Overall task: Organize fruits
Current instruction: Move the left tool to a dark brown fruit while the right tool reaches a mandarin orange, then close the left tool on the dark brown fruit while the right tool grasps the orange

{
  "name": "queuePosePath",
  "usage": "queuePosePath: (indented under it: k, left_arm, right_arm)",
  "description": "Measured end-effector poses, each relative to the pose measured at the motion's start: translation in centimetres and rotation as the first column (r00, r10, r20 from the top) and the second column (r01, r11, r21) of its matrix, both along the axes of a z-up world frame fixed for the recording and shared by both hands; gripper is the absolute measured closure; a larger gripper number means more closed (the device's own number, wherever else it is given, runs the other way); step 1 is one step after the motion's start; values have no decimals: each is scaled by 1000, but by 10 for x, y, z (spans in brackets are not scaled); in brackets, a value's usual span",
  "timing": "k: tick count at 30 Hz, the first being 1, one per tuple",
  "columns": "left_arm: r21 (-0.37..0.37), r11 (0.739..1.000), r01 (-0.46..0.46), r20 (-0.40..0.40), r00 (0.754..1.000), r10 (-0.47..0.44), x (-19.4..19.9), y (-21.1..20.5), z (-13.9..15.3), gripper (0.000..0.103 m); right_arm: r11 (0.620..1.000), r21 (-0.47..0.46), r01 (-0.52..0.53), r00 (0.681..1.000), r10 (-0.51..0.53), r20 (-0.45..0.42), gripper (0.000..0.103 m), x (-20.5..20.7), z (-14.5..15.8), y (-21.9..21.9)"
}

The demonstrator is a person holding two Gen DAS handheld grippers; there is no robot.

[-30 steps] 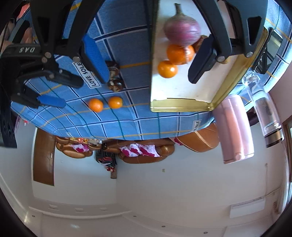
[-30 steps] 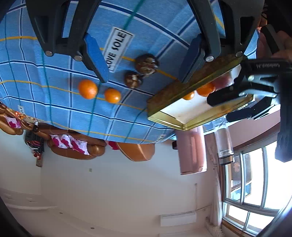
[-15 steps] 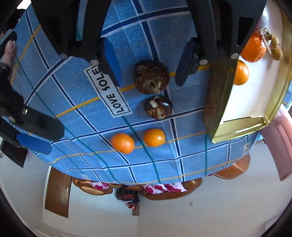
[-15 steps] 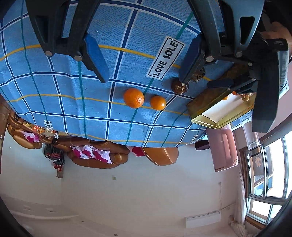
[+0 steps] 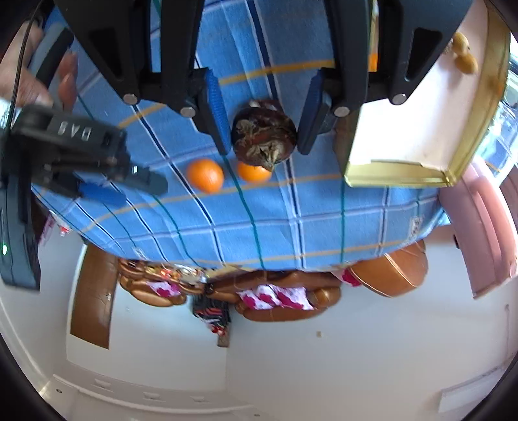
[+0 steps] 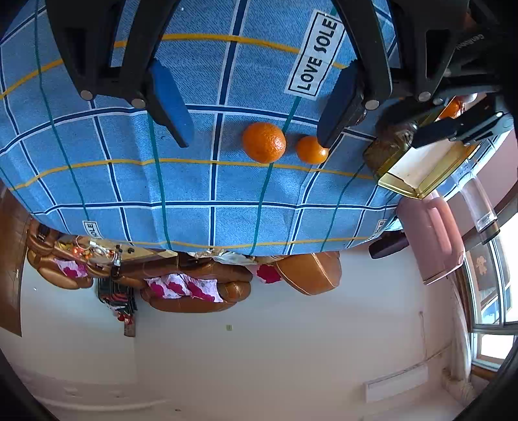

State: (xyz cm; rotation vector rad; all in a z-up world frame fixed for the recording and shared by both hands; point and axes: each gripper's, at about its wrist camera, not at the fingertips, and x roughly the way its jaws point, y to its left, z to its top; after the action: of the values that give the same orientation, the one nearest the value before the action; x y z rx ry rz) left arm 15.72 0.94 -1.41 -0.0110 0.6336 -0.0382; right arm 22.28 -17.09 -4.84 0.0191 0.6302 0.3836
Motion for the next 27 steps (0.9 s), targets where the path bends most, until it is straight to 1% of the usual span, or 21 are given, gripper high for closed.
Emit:
queuePosePath:
  k: [1,3,5,7,9,12,14,16,17,18,20,22,23,24,27]
  left_arm:
    - [11,1000,-23,16,1000,23,7,2,2,59]
    - [5,998,-56,38,998,56,22,6,1,59]
    - [9,996,-88,40,995,88,39,11,-2,59]
    - [-6,995,-98,33,995,99,53,15,-8,59]
    - [-2,995,-95,21,995,95,58,14,-16,59]
    - [8,994,-106,19,994,106,63,15,-24,59]
    - [12,993,-121,24,992,121,68,18,-25,59]
    - [14,989,-144,40,989,144,68,20,-24,59]
    - [21,988,-153,47,987,152,69,21,-24,59]
    - [25,987,-157,48,987,156,70,22,-25,59]
    - [7,988,-153,35,988,153,71,25,-28,59]
    - [-1,987,-158,32,987,158,71,27,-30,59]
    - [-5,988,-157,33,987,157,71,28,-30,59]
    - [-12,988,-154,37,987,154,71,29,-29,59]
    - [-21,987,-162,50,985,162,70,30,-29,59]
  right_arm:
    - [1000,11,7,1000,-7,-16,24,6,-2,0]
    - [1000,15,18,999,-17,-39,24,15,-6,2]
    - [1000,-2,29,999,-29,-42,24,24,-11,8]
    - [999,-2,35,998,-35,-49,24,32,-17,12]
    - [1000,6,28,998,-28,-57,23,38,-22,16]
    - [1000,-7,18,998,-18,-61,23,44,-27,22]
    - [1000,-15,11,997,-12,-72,24,47,-31,27]
    - [999,-43,13,997,-16,-75,24,50,-35,31]
    - [999,-53,11,996,-16,-89,25,52,-37,33]
    - [999,-47,6,995,-11,-96,28,53,-37,34]
    - [999,-50,6,994,-11,-109,30,56,-38,35]
    - [998,-69,-9,990,-1,-144,36,61,-43,39]
    - [997,-74,-20,987,8,-160,48,63,-45,41]
    - [997,-74,-27,986,15,-168,52,64,-46,42]
    - [997,-70,-35,986,23,-167,52,60,-46,39]
